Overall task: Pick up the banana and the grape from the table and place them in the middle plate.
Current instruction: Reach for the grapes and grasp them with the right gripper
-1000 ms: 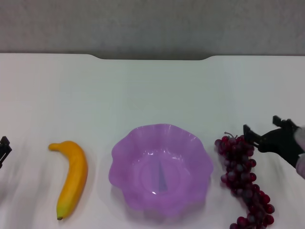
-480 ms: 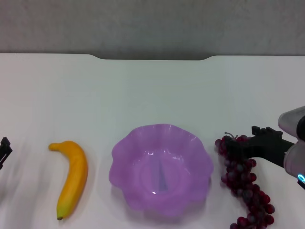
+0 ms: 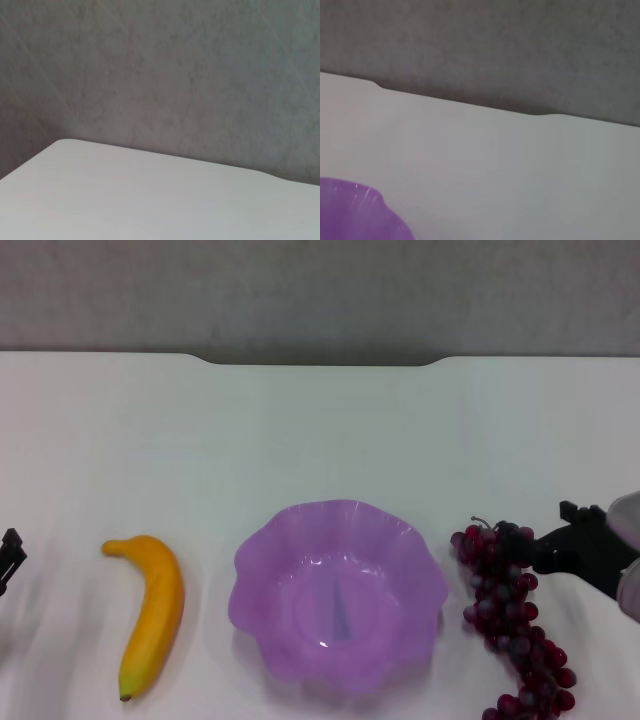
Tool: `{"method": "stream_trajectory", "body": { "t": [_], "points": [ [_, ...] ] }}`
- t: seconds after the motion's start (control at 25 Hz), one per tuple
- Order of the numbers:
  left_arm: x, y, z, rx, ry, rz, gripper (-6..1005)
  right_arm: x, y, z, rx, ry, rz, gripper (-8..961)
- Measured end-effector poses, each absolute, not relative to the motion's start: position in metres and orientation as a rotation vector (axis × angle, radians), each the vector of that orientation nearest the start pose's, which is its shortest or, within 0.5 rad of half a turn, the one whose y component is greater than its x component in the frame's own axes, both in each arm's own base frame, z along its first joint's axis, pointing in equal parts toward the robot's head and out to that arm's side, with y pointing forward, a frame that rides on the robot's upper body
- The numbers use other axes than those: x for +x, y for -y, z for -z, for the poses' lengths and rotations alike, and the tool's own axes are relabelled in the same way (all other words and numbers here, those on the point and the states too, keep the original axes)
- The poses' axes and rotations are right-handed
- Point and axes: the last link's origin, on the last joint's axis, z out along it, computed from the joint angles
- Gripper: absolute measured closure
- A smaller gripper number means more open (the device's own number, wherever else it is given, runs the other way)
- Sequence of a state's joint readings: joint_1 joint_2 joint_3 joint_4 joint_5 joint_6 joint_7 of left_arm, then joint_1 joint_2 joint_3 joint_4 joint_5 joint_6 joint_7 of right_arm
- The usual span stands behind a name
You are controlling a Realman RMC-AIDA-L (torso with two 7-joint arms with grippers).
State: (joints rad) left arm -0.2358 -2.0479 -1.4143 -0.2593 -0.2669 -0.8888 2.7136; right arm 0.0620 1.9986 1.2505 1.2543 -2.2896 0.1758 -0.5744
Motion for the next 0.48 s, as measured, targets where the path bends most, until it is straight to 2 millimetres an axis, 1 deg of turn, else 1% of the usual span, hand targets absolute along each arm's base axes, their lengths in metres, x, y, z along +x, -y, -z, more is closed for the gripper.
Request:
{"method": "stream_trajectory", "body": {
  "t": [0.12, 0.32, 0.48],
  "points": [
    [-0.405, -0.287, -0.003, -1.463, 0.943, 0.584, 92, 0.277, -0.322, 0.039, -2.029, -0.814, -0.21, 62],
    [-0.404, -0.289, -0.003, -1.466, 0.939, 0.588, 91, 0.264, -0.313, 0.065, -2.125, -0.802, -0.206, 62],
    [-0.404, -0.29, -0.003, -1.467, 0.939, 0.588, 91, 0.265, -0.311, 0.069, -2.134, -0.801, -0.2, 62]
  ]
}}
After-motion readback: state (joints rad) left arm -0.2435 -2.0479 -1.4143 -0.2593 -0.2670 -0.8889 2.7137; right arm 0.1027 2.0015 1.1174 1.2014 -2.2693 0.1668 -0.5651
